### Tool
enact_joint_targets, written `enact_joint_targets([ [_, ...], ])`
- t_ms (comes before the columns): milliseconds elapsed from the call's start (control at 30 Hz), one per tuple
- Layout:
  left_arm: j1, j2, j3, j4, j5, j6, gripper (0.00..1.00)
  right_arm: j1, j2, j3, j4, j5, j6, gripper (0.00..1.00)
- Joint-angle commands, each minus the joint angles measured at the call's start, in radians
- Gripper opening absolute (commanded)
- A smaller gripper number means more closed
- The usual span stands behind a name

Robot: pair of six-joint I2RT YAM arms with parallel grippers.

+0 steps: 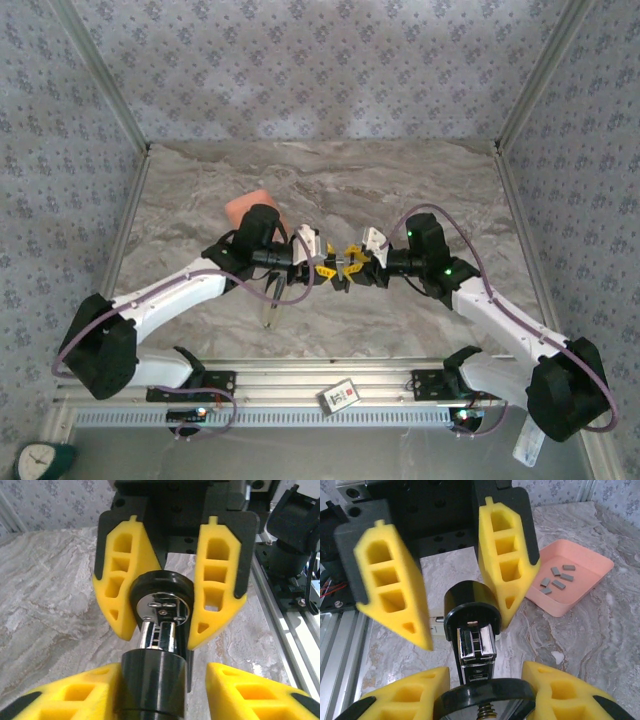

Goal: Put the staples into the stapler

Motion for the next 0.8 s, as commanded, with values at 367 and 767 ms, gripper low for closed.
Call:
enact_joint_targets([
  [367, -0.012, -0.051, 0.051, -0.089, -0.11, 0.051, 0.0, -0.048, -0.09, -0.026, 0.078, 0.069, 0.351, 0.75],
  [767, -0.015, -0.059, 0.051, -0.098, -0.174, 0.082, 0.0, -0.023, -0.061, -0.045, 0.049, 0.142, 0.858, 0.74],
])
